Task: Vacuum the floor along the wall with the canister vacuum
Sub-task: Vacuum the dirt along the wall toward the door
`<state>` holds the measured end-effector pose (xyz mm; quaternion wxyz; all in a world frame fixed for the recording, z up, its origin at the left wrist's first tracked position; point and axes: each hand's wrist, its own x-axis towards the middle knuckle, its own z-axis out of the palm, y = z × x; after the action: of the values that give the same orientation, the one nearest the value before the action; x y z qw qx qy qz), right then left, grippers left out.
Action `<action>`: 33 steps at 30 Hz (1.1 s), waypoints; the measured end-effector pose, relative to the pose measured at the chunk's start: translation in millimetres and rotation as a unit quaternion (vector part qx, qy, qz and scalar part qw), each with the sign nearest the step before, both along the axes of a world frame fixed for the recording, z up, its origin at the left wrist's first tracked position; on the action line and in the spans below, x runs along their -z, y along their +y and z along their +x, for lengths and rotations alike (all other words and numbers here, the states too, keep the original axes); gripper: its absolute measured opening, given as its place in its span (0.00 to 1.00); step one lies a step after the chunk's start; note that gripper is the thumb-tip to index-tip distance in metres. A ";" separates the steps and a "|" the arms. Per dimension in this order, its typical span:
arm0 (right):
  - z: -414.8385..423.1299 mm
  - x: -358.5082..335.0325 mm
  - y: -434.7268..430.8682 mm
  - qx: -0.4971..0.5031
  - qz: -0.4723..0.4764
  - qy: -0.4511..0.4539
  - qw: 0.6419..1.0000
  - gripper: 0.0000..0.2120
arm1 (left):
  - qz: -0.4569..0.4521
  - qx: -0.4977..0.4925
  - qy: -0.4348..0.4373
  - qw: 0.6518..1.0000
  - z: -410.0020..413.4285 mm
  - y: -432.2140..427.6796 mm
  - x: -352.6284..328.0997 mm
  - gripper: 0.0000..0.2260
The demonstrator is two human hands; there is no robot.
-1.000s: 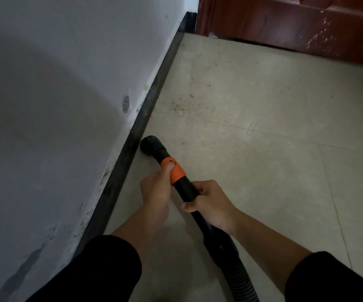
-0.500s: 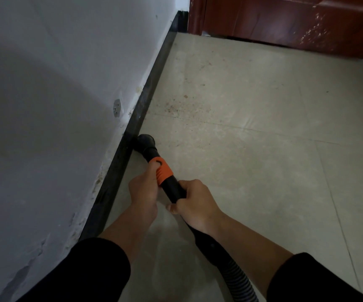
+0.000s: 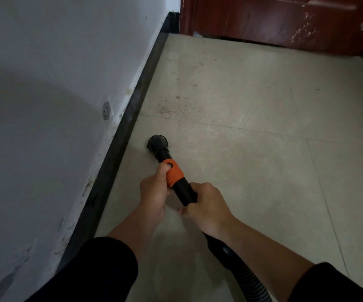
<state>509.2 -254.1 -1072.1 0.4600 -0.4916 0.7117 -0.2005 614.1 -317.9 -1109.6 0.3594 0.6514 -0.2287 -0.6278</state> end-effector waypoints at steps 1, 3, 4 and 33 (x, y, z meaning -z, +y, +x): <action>-2.2 -0.7 0.9 0.001 0.001 0.001 1.000 0.08 | 0.000 0.003 0.002 1.000 -2.4 0.6 -0.4 0.23; -9.7 -2.7 4.1 0.009 0.004 0.003 1.000 0.08 | 0.000 0.011 0.006 1.000 -10.2 2.0 -0.8 0.24; -13.1 -3.5 5.1 0.011 0.005 0.003 1.000 0.07 | -0.001 0.014 0.009 1.000 -13.9 2.6 -1.3 0.24; -98.0 -4.9 39.7 0.116 -0.005 0.010 0.993 0.08 | -0.022 0.081 0.031 0.996 -114.1 15.8 8.8 0.10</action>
<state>411.3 -214.4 -1067.3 0.4238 -0.4095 0.7680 -0.2509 500.0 -302.1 -1118.4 0.3281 0.6029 -0.2832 -0.6699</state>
